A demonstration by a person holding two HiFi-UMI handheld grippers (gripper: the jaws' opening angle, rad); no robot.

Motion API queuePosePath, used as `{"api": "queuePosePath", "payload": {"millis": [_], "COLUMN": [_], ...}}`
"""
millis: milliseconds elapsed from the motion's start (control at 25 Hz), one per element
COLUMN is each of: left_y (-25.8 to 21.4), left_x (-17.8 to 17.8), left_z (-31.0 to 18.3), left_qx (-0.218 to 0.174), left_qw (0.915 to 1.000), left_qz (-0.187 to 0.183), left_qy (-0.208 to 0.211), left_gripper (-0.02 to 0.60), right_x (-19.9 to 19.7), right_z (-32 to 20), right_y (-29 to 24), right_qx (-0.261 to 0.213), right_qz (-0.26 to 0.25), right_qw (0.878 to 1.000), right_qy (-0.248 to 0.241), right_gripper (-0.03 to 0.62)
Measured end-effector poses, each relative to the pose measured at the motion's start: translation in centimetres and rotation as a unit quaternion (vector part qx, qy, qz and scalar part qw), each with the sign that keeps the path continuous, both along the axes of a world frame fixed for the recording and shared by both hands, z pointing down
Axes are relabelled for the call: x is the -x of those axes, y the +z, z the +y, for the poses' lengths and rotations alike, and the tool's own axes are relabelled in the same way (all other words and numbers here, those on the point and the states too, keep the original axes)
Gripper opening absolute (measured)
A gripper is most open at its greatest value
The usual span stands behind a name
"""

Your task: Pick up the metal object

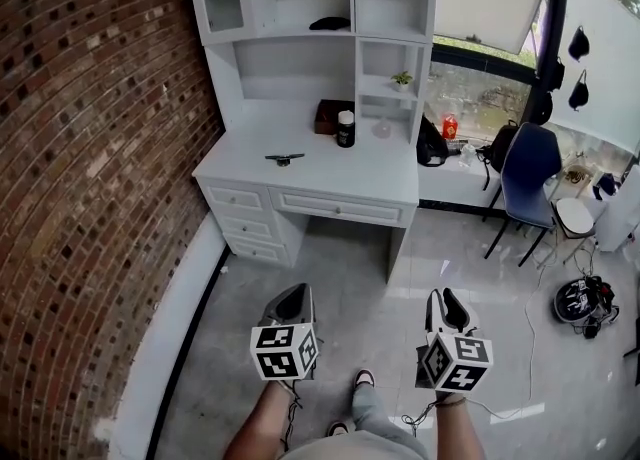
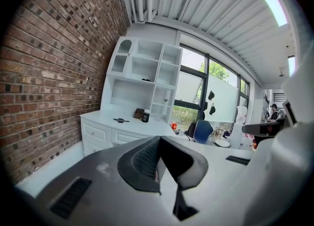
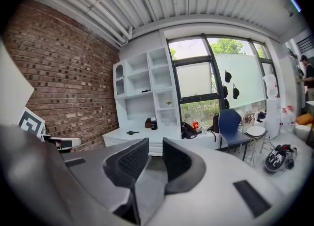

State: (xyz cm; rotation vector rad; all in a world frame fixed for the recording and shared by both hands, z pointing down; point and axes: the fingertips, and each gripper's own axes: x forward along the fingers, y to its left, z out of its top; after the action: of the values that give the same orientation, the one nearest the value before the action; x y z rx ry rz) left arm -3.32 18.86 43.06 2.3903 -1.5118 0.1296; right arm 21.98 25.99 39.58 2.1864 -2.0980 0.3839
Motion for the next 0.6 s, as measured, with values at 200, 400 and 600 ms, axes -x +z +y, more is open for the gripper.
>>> {"api": "queuePosePath", "payload": {"millis": [200,400,600], "left_y": [-0.1,-0.3,-0.8], "left_x": [-0.8,-2.2,-3.6], "left_z": [-3.6,-7.3,-10.8], "left_qx": [0.003,0.005,0.004], "left_qw": [0.9999,0.9997,0.9995], "left_qz": [0.002,0.001,-0.005], "left_qy": [-0.013,-0.022,-0.029], "left_gripper": [0.012,0.012,0.012], "right_x": [-1.2,-2.6,-3.8], "right_z": [-4.0,-8.2,-12.3], "right_y": [-0.1,-0.5,-0.8], "right_qx": [0.0,-0.004,-0.005], "right_qz": [-0.001,-0.007,-0.015], "right_qw": [1.0,1.0,0.999], "right_qy": [-0.008,-0.018,-0.03], "right_gripper": [0.089,0.089,0.089]}}
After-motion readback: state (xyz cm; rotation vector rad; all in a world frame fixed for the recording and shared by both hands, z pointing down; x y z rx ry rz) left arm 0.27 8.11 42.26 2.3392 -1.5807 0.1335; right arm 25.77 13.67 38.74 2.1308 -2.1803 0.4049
